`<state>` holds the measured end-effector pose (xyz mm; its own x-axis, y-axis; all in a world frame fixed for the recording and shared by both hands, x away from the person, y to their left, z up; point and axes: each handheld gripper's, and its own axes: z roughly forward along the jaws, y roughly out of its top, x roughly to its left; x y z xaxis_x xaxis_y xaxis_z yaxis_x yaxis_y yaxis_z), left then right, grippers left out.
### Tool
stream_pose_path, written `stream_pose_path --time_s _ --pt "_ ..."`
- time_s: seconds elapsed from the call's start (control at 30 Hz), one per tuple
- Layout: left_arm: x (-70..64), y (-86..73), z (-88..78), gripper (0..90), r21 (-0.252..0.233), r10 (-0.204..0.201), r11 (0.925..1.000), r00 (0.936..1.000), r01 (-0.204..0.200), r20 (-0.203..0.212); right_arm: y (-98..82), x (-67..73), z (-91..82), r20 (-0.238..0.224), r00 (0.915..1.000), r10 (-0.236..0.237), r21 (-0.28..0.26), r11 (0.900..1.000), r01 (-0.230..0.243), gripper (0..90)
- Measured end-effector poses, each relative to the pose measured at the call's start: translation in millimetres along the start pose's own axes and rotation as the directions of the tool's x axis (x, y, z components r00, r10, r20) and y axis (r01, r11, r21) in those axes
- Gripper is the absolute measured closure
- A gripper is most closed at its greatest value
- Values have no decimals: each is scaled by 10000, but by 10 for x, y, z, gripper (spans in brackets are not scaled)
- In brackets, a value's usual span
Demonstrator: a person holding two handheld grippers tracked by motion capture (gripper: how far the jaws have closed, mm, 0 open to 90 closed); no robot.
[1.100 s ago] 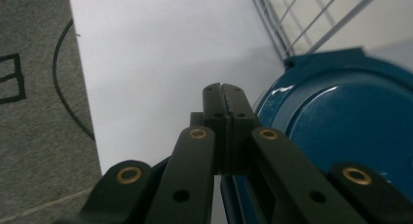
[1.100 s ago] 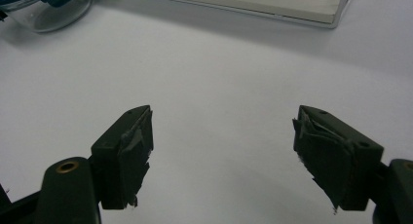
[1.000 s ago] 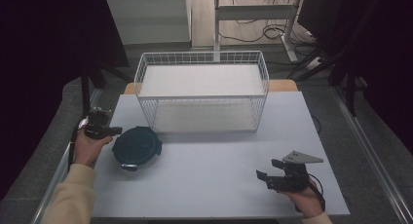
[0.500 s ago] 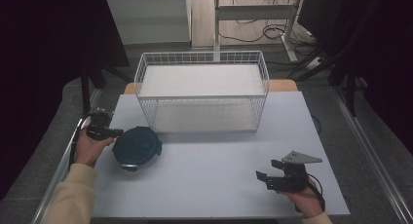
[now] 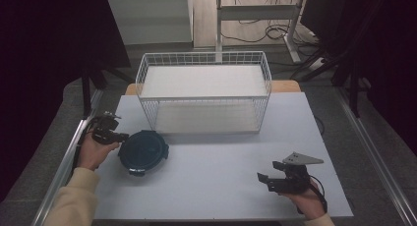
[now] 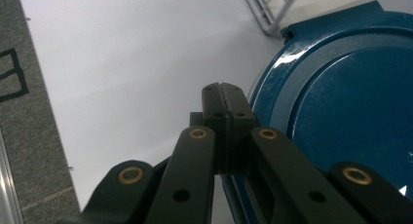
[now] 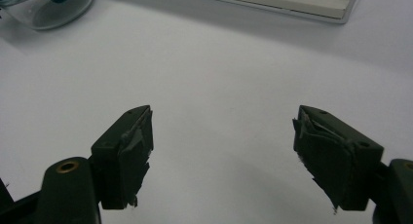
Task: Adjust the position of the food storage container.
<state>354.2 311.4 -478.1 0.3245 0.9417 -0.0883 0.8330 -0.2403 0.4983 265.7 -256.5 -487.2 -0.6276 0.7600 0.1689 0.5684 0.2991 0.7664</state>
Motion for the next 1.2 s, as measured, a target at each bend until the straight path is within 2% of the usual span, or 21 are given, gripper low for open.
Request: stream_pose_path --time_s 0.23,0.43,0.6,0.7,0.77,0.8,0.83,0.93,0.97,1.2 --pt "-171 -20 -15 900 183 431 9989 9991 -432 54 -3 0 -2 -18 10000 8 28 10000 -8 219" --pt "-318 -81 -22 900 39 496 9987 9976 -499 478 1 -32 -23 -85 9997 244 -44 9997 -244 219" --pt "-412 -99 -22 900 31 623 9980 9952 -628 758 -2 -35 -14 -66 9997 222 -16 9998 -222 219" --pt "-559 -112 -10 900 56 847 9963 9885 -860 1251 1 -27 -5 -88 9997 209 44 9998 -209 220" --pt "-649 -123 -9 900 29 1015 9947 9854 -1029 1367 1 -27 -6 -75 9998 205 38 9998 -205 220" --pt "-649 -123 -9 900 29 1015 9947 9854 -1029 1367 1 -27 -6 -75 9998 205 38 9998 -205 220" --pt "-724 -134 -7 900 -4 1175 9929 9821 -1187 1475 0 -27 -10 -52 9998 198 31 9998 -198 220" --pt "-792 -146 -6 900 -30 1258 9919 9792 -1269 1591 1 -28 -14 -42 9998 216 25 9998 -216 220" --pt "-848 -156 -5 900 -42 1341 9908 9757 -1354 1732 1 -29 -15 -39 9998 212 22 9998 -212 220" --pt "-1000 -182 7 900 -160 1421 9898 9680 -1419 2070 0 -26 -10 -29 9998 190 57 9998 -190 221"
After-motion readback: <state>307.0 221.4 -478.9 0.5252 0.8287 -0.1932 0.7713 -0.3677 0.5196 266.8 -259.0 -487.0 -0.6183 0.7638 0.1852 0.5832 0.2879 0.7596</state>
